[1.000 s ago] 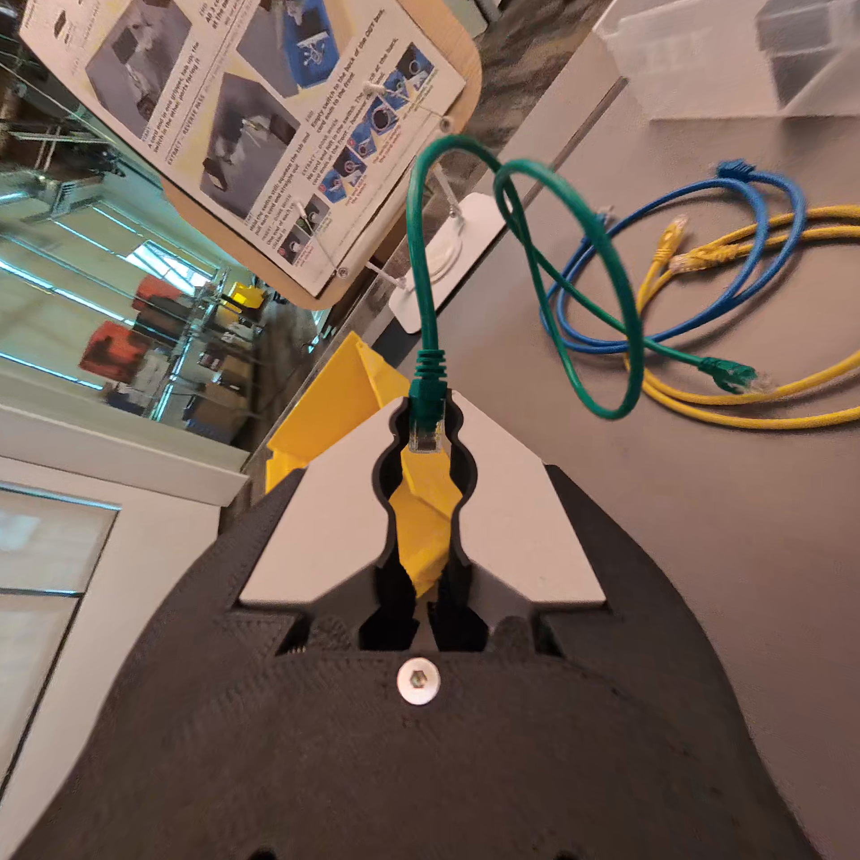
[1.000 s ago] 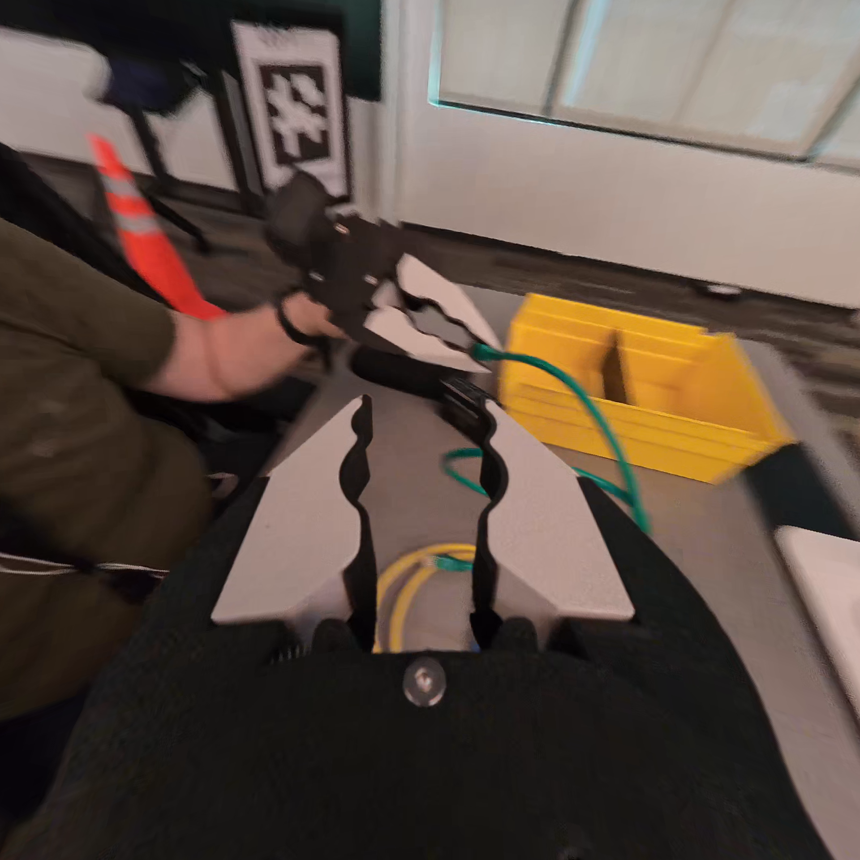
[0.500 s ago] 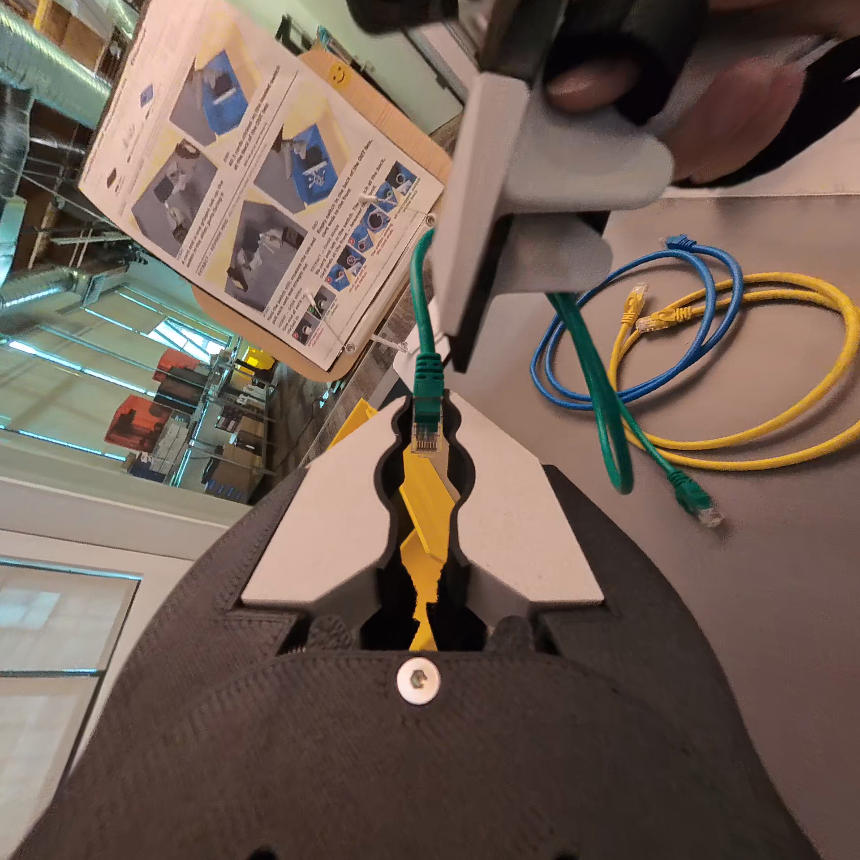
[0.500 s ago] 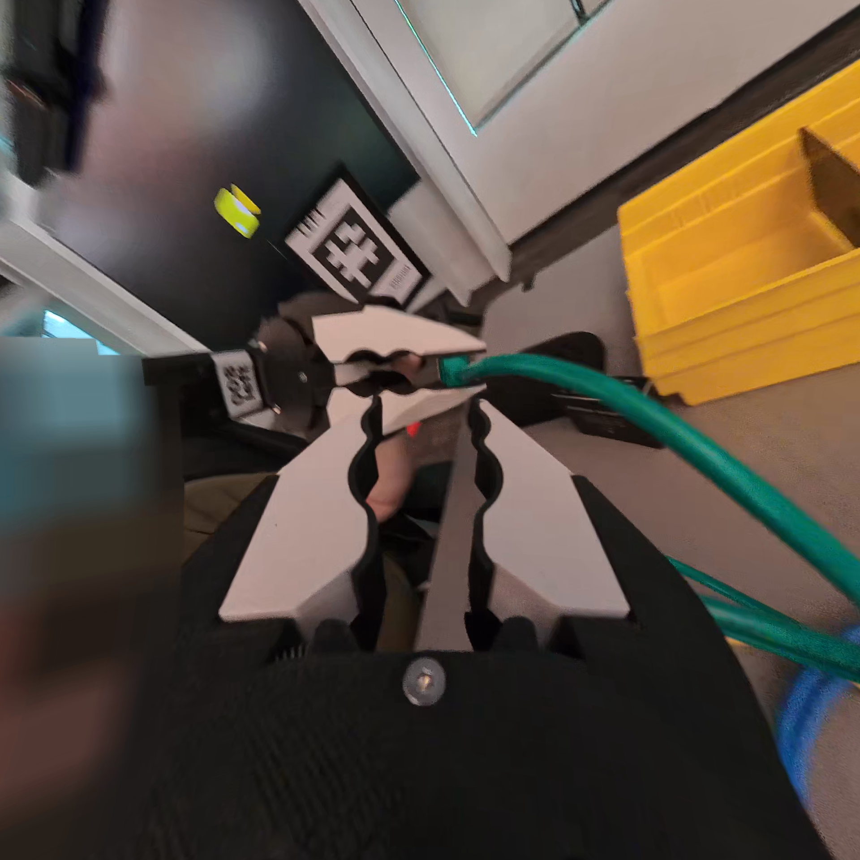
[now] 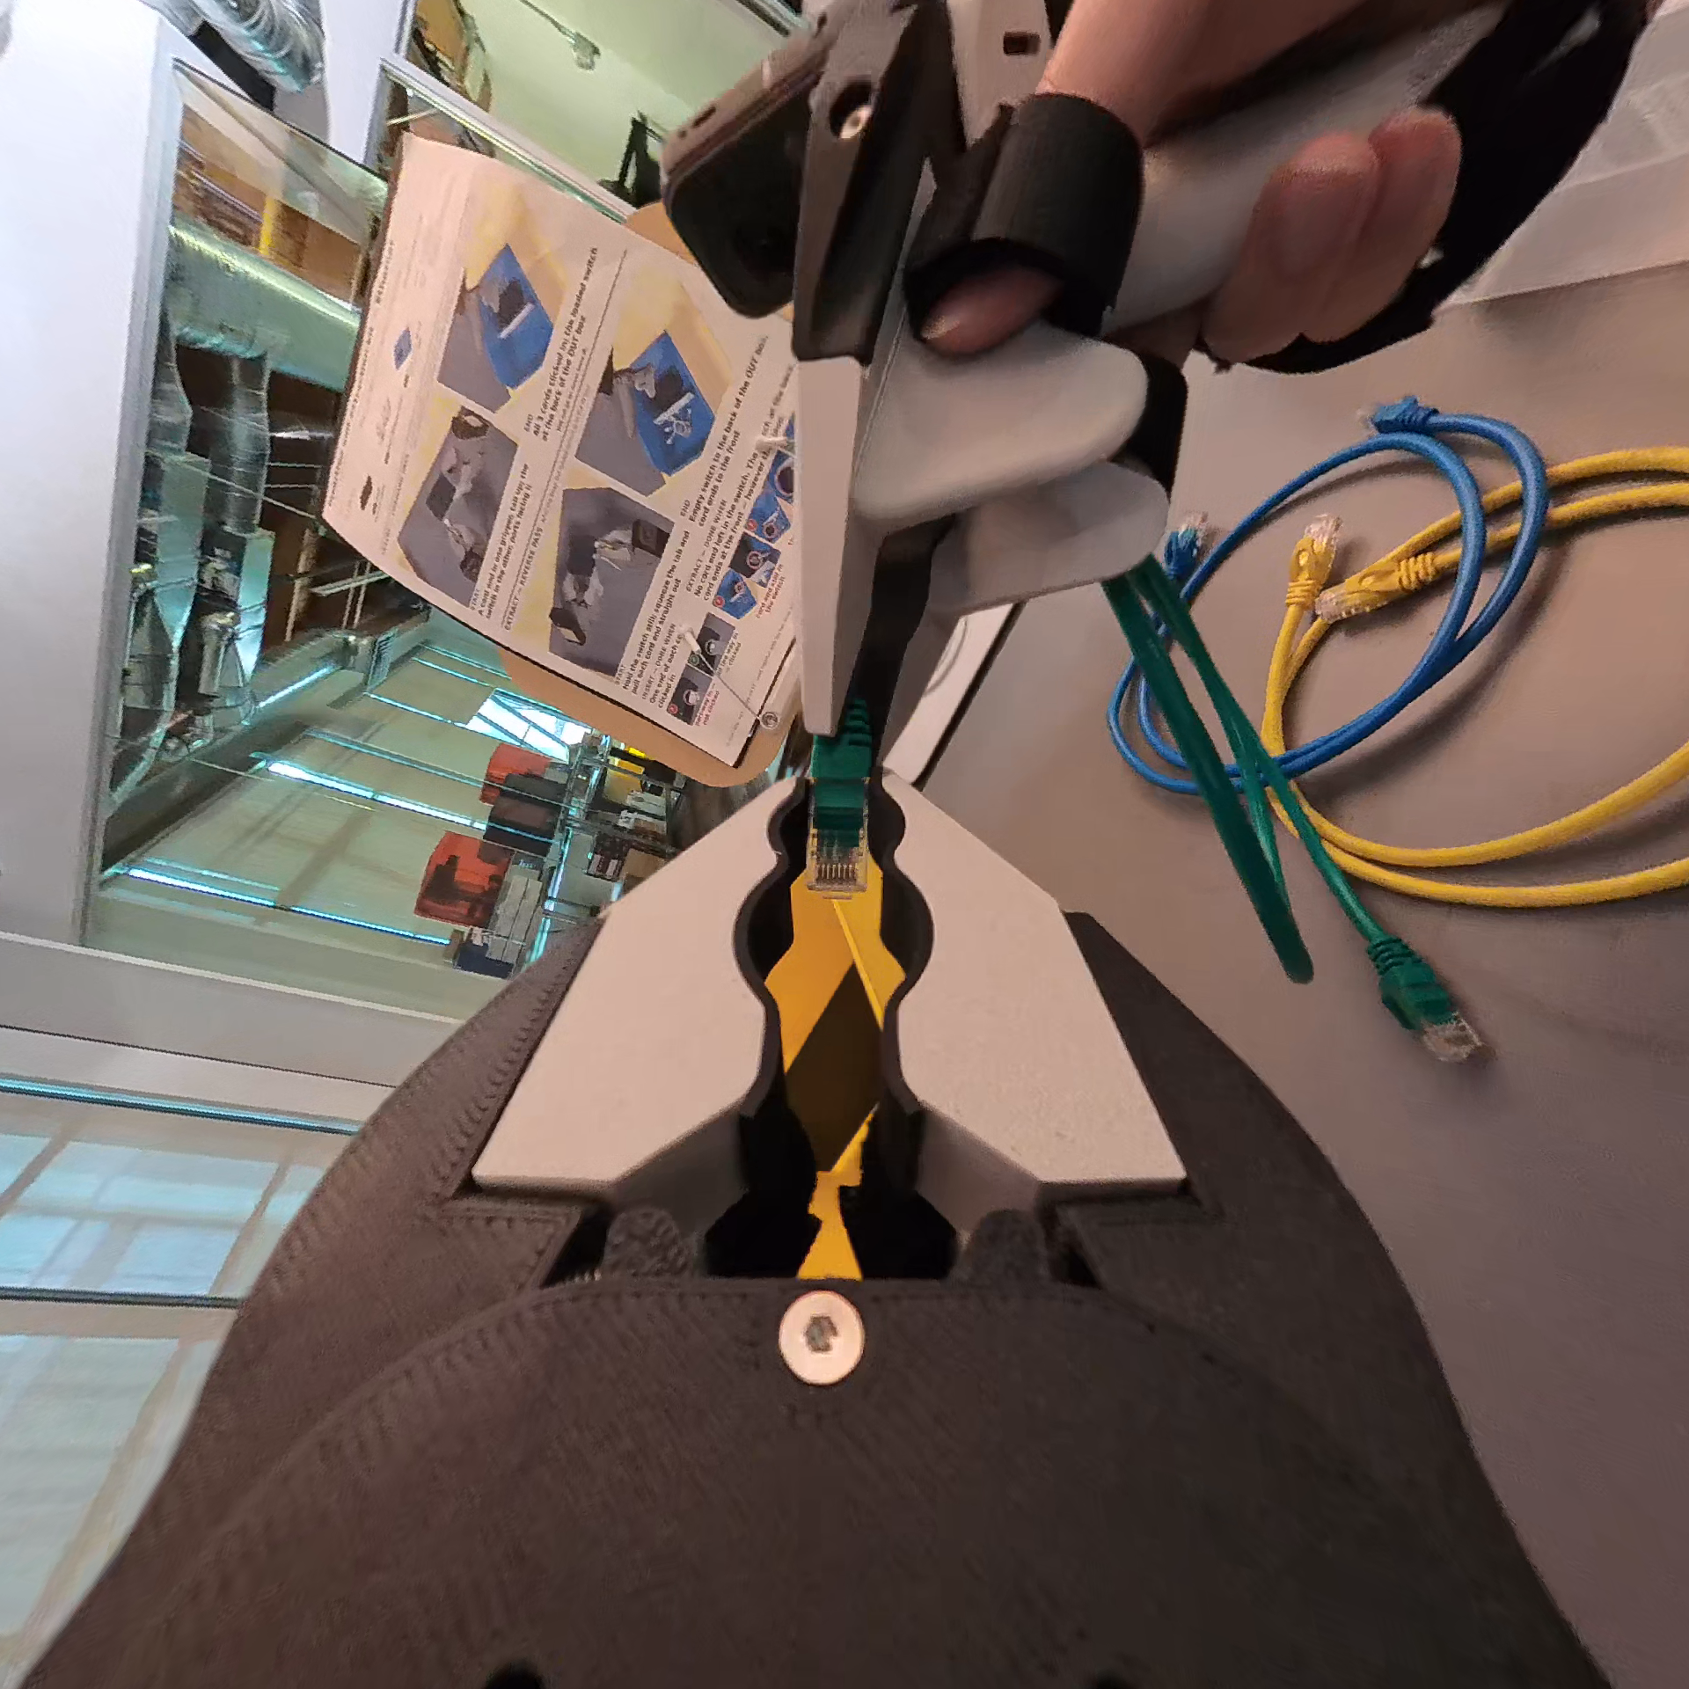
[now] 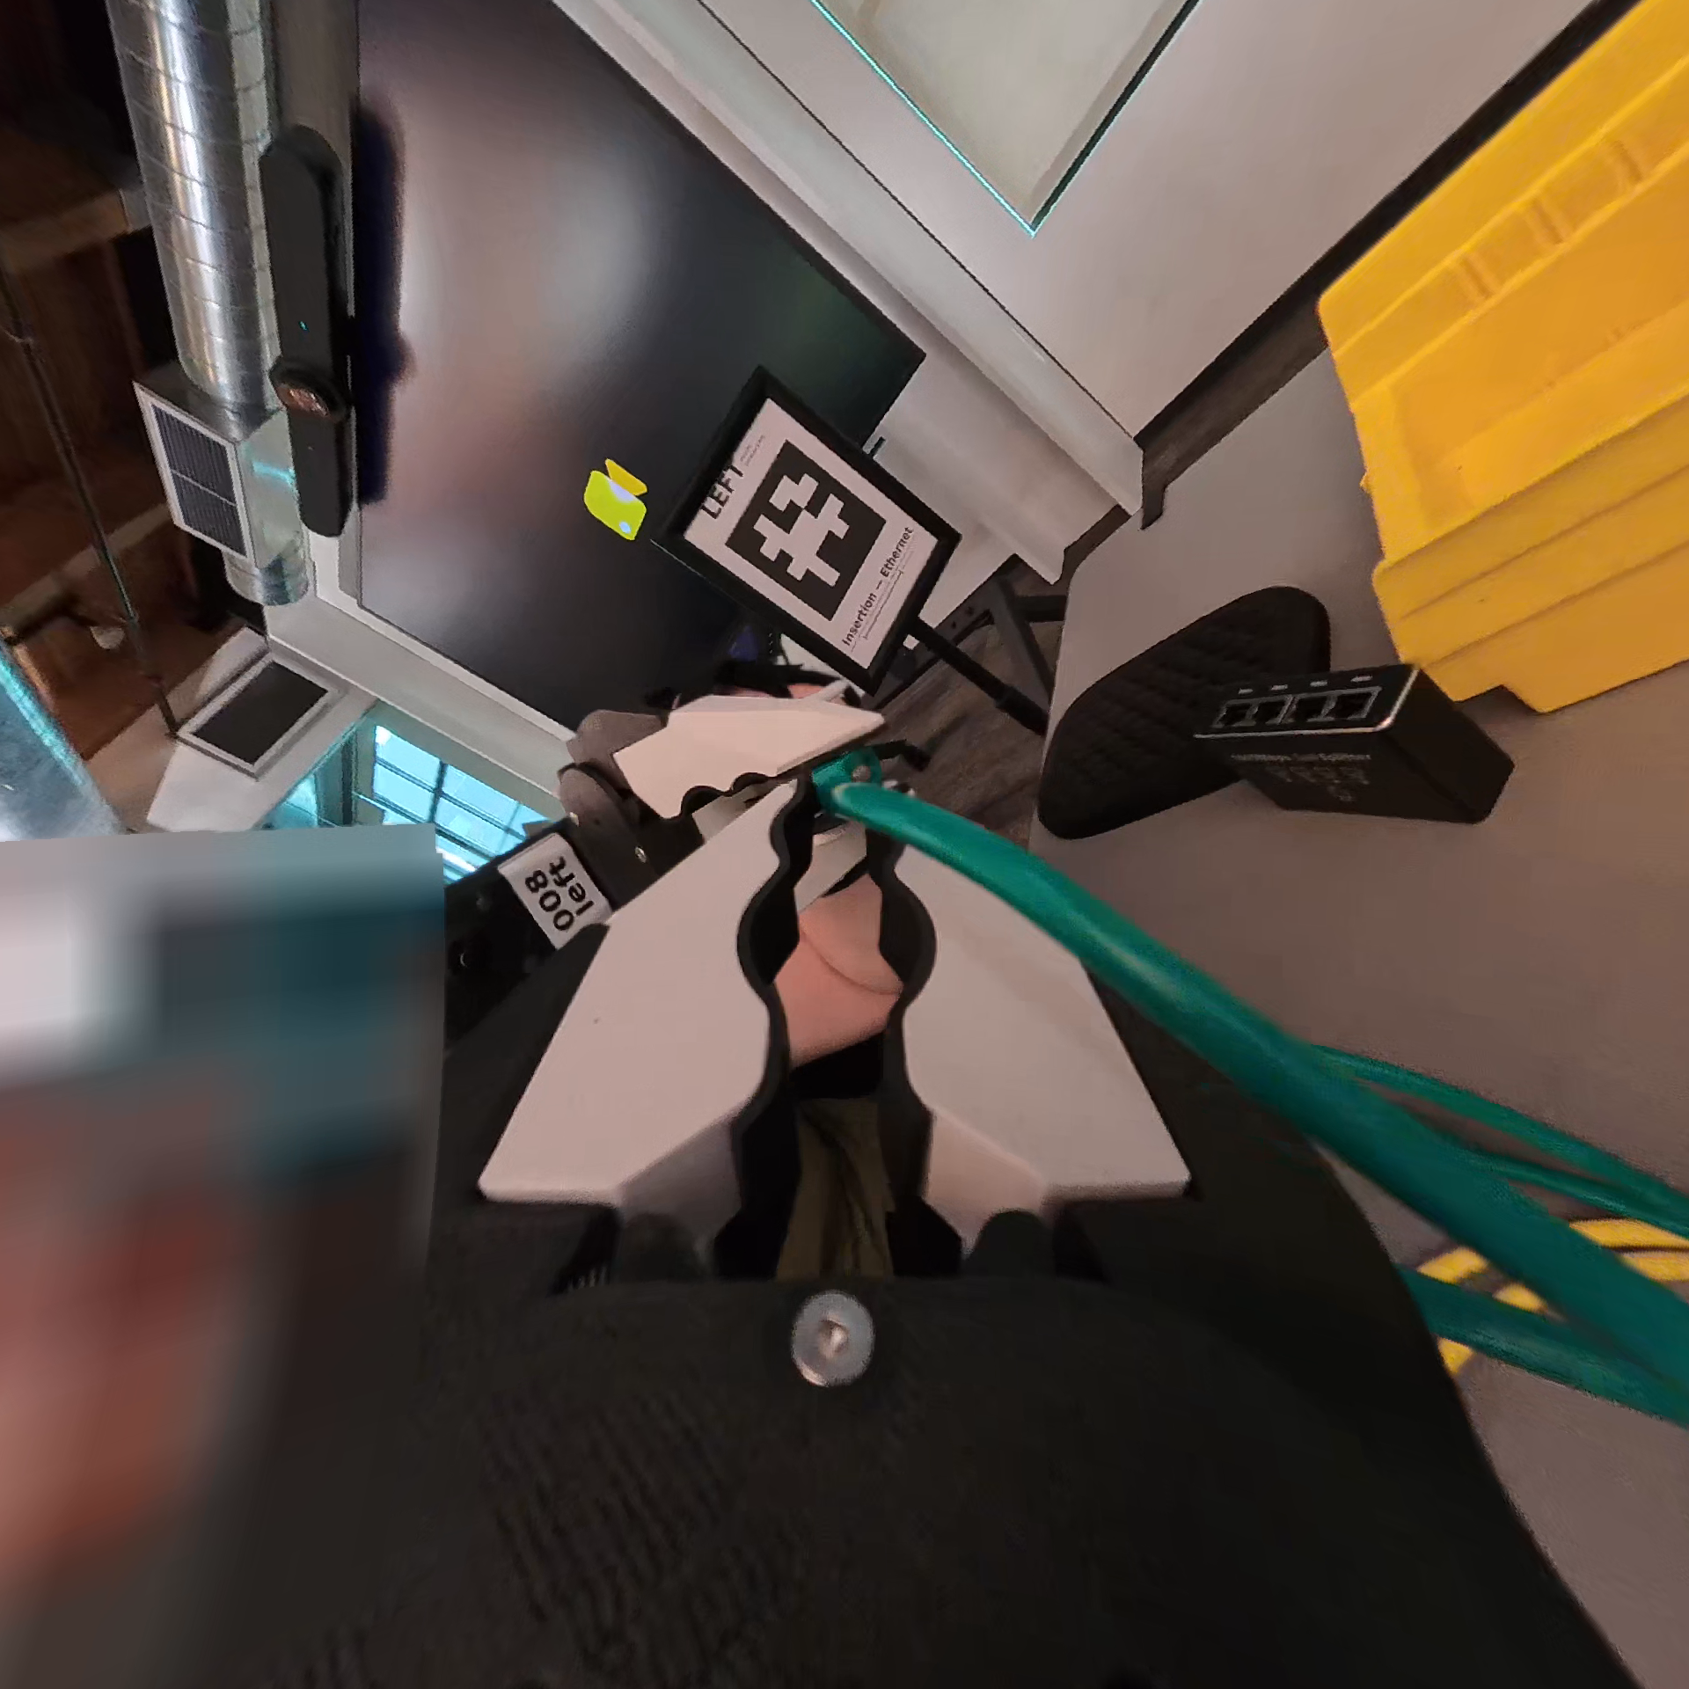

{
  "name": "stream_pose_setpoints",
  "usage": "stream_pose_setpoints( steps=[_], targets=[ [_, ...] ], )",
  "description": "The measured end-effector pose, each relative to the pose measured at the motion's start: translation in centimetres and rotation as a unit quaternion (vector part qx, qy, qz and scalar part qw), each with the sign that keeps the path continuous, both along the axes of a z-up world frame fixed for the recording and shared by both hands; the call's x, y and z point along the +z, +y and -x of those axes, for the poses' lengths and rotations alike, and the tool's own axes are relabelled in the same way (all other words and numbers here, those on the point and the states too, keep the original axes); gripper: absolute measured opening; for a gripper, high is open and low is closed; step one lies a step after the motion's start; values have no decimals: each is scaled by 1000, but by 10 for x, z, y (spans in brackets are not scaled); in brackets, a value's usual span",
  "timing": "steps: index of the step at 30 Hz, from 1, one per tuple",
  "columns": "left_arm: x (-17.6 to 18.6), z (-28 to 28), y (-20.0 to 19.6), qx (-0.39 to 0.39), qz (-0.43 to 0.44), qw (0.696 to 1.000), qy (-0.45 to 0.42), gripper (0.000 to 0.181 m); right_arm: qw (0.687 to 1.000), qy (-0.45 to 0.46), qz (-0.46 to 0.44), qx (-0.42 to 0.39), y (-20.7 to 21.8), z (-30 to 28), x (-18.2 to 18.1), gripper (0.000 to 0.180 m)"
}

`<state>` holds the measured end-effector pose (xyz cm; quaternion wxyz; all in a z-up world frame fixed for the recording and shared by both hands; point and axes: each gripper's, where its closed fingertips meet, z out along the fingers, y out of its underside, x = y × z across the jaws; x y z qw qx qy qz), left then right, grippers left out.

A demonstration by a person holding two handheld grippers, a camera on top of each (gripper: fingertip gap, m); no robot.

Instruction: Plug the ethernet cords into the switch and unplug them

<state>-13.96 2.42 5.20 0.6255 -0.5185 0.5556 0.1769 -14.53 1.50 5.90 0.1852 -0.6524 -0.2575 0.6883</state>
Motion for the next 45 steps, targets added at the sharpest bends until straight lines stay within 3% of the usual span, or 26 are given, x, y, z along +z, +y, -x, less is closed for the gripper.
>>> stream_pose_setpoints(
  steps=[3,5,7,10,13,17,18,20,23,26,28,30,32,33,35,37,42,45],
  targets=[
    [5,0,-2,-11,26,998,-57,16,998,-1,-61,-5,-2,-1,6,9],
    [9,2,-8,-37,85,988,-123,31,990,12,-141,-16,-3,-3,15,9],
    [13,5,-13,-66,162,966,-192,48,974,19,-225,-31,-5,-6,23,9],
    [19,7,-21,-114,254,923,-264,53,935,28,-352,-41,-16,-8,32,8],
    [29,4,-35,-180,347,860,-329,47,889,40,-452,-53,-27,-9,38,8],
    [46,5,-57,-296,498,711,-398,65,823,44,-562,-64,-39,-10,41,8],
    [50,7,-60,-316,519,680,-409,61,804,40,-589,-67,-40,-9,40,9],
    [47,8,-56,-316,545,651,-424,61,762,33,-642,-78,-43,-8,38,9],
    [36,4,-53,-305,574,630,-425,59,711,25,-698,-85,-49,-4,36,9],
    [33,-1,-61,-323,603,602,-411,39,682,32,-726,-83,-56,0,35,9],
    [32,-3,-69,-343,608,598,-393,13,667,18,-740,-87,-55,2,33,9],
    [33,-2,-71,-354,598,606,-389,11,665,18,-741,-91,-55,2,33,9],
    [35,-1,-69,-358,568,632,-388,10,680,9,-726,-97,-51,3,33,9],
    [35,0,-66,-354,544,653,-391,10,705,1,-703,-94,-48,3,31,14],
    [37,5,-57,-333,493,701,-394,10,783,3,-620,-47,-54,7,27,46],
    [39,9,-54,-321,449,738,-387,9,841,19,-539,-36,-53,8,33,49],
    [36,10,-54,-305,398,786,-362,10,895,35,-444,-27,-49,11,37,39],
    [36,9,-56,-304,383,799,-351,10,905,37,-422,-21,-46,12,35,17]
  ],
)
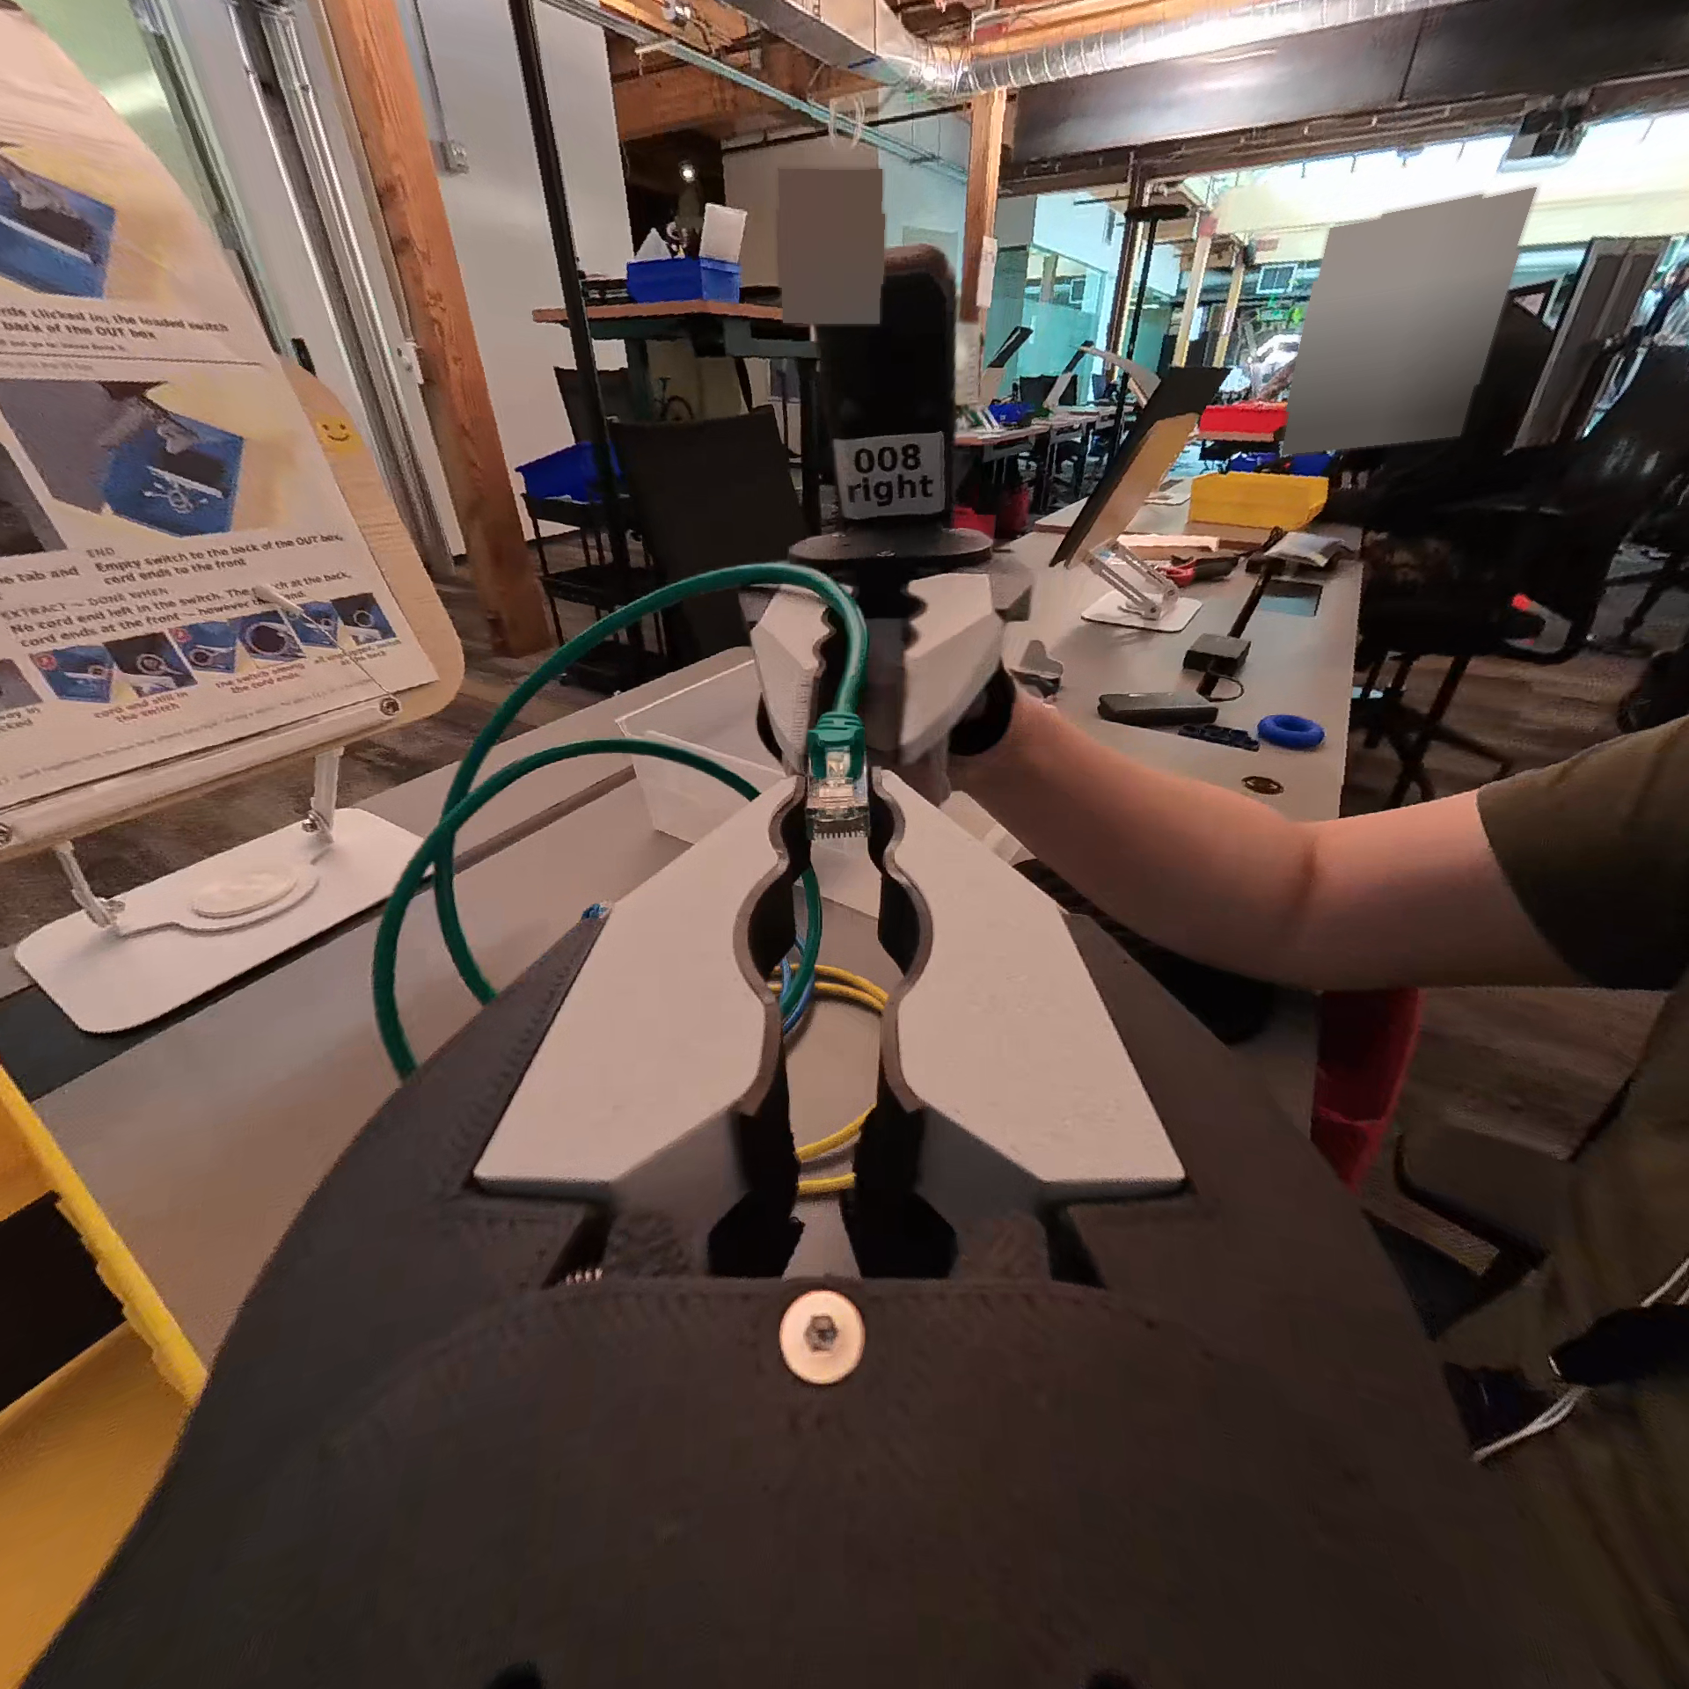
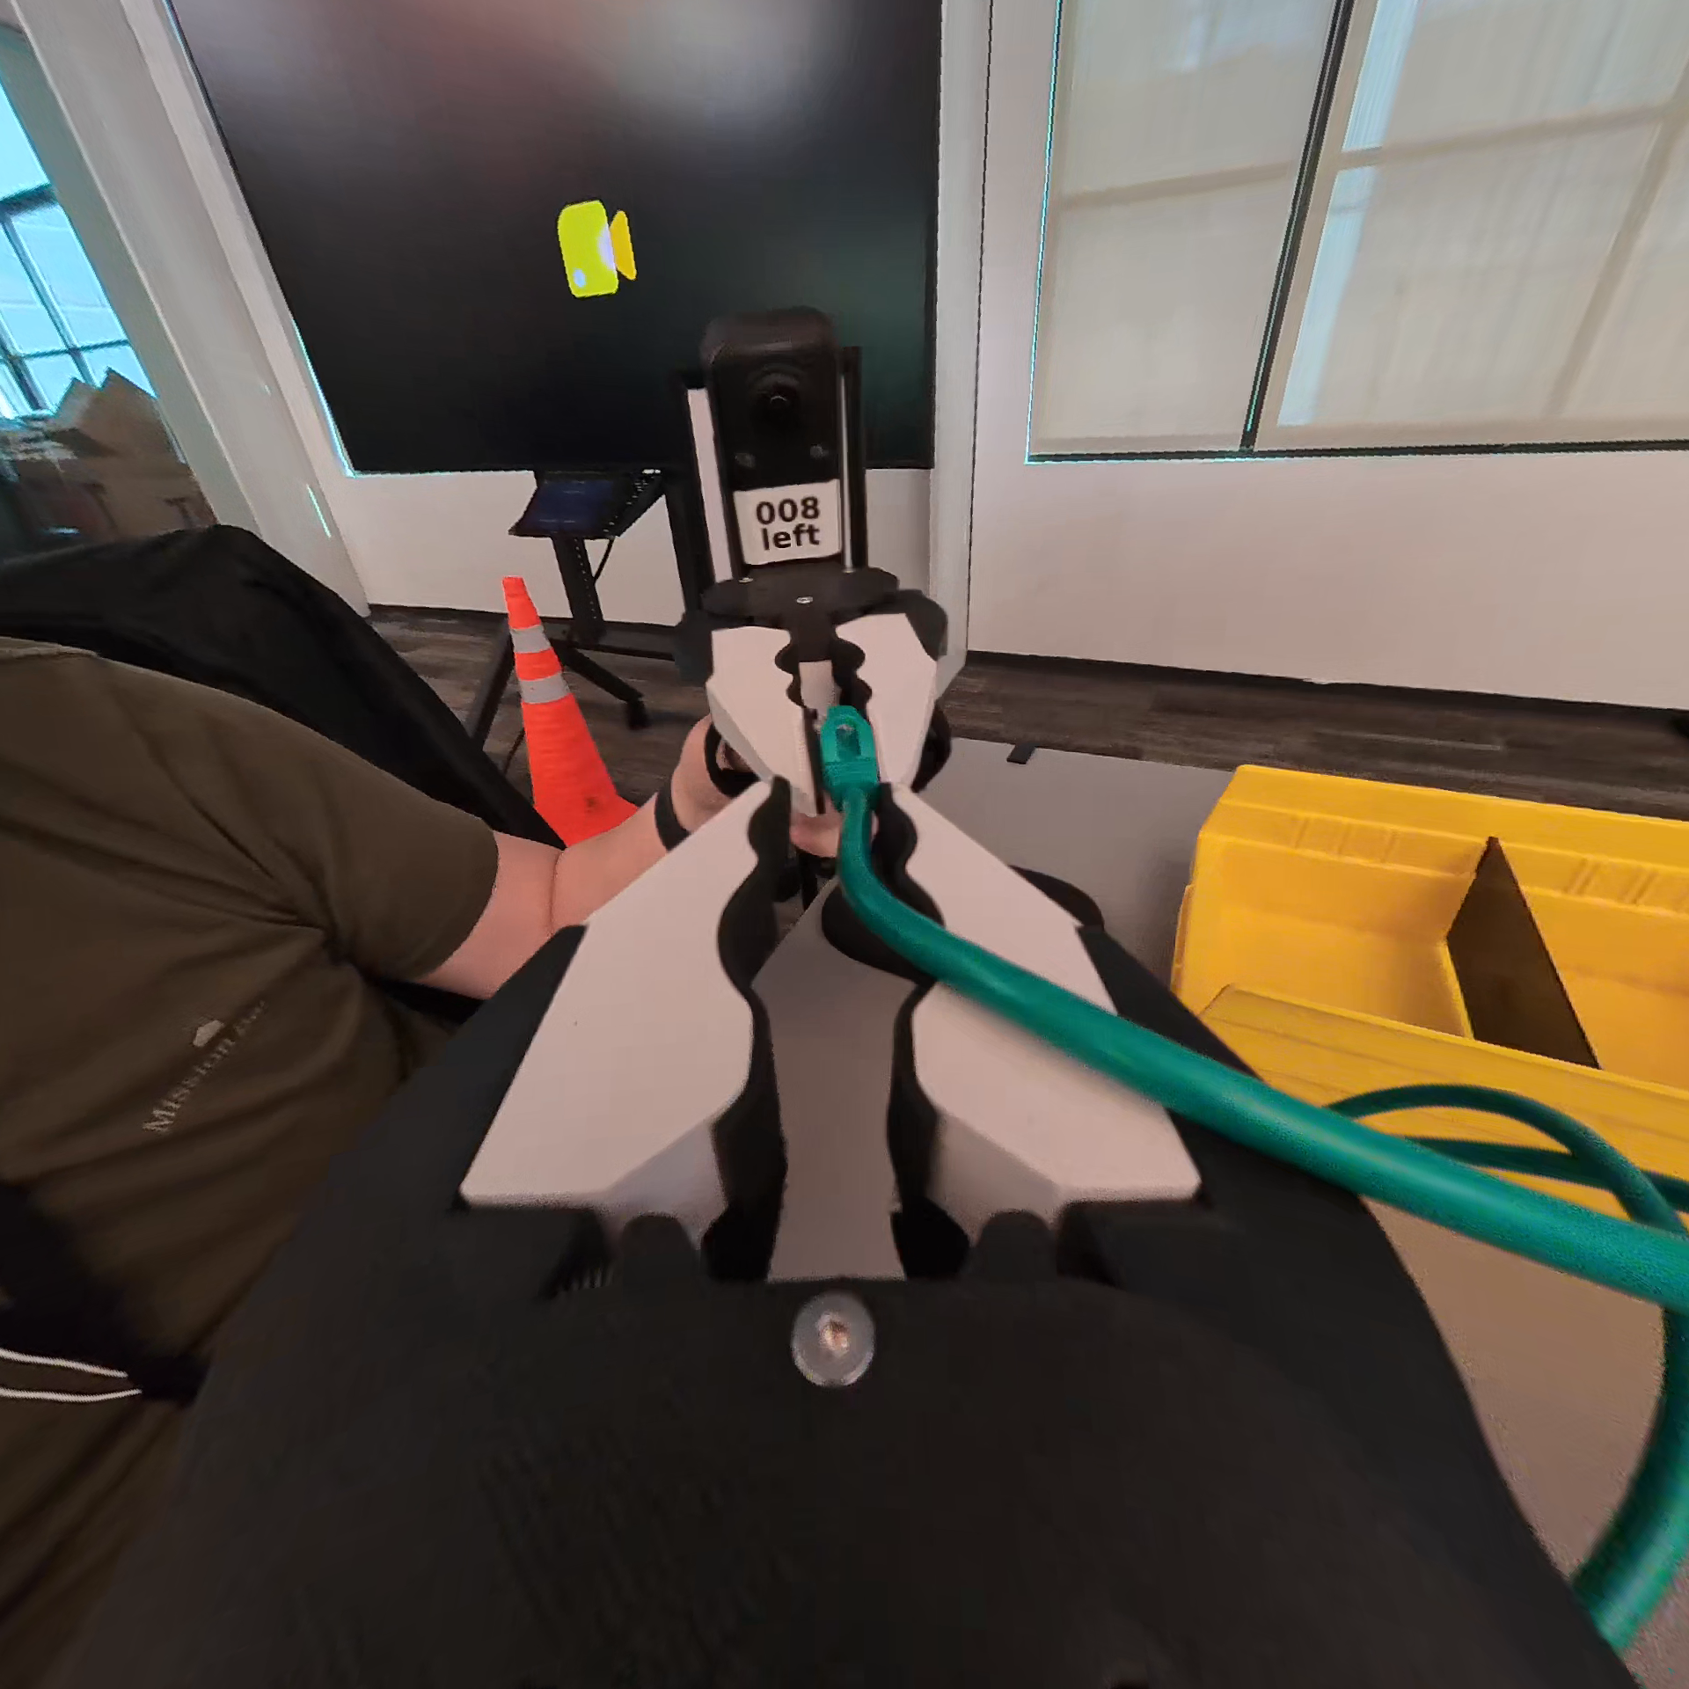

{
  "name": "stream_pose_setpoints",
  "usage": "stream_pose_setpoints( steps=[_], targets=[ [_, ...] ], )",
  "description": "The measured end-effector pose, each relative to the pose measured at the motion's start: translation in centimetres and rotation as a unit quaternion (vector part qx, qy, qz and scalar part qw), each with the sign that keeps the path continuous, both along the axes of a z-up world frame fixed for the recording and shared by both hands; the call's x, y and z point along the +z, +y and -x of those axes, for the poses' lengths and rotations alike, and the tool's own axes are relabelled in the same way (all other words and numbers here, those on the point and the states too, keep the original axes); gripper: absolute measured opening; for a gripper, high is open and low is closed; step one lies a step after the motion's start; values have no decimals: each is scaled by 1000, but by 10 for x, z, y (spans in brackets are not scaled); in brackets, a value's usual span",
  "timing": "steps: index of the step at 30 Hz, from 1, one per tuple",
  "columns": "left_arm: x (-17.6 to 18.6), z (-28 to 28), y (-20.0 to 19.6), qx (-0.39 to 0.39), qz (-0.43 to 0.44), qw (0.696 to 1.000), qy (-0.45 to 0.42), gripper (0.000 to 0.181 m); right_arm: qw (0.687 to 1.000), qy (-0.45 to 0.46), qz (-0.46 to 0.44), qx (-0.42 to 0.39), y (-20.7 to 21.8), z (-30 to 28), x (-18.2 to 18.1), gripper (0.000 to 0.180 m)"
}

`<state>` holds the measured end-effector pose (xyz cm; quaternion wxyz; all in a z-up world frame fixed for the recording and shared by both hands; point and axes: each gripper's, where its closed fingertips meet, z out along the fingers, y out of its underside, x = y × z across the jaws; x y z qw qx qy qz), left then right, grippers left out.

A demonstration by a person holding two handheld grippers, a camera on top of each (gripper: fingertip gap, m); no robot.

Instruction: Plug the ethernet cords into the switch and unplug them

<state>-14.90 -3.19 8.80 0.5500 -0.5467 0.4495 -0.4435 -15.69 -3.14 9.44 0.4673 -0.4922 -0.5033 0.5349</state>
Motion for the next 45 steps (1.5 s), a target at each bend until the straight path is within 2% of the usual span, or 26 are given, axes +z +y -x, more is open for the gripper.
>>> stream_pose_setpoints(
  steps=[2,8,16,21,26,28,31,33,36,39,45],
  targets=[
    [-1,-1,-1,3,-8,1000,11,10,1000,2,0,0,2,0,-2,10],
    [-6,-1,-4,3,-28,999,34,10,1000,1,-22,19,-4,-1,-5,14],
    [-12,-1,0,11,-41,998,43,10,999,-17,-49,-1,2,0,-11,9],
    [-13,0,-3,17,-54,997,53,11,999,-16,-23,16,-1,1,-12,10],
    [-25,10,10,72,-88,990,85,14,996,-51,-69,-25,8,5,-23,9],
    [-33,27,26,144,-123,976,105,35,991,-68,-103,-52,15,4,-27,9],
    [-56,71,57,272,-147,938,158,54,986,-69,-130,-76,20,0,-23,9],
    [-87,95,71,306,-102,924,205,65,984,-67,-143,-89,23,-4,-20,9],
    [-137,118,82,318,-33,911,259,76,979,-68,-158,-107,28,-10,-17,9],
    [-172,129,87,315,17,907,279,74,977,-67,-165,-119,31,-13,-14,9],
    [-209,128,99,293,88,909,283,67,975,-76,-171,-121,31,-14,-17,9]
  ],
)
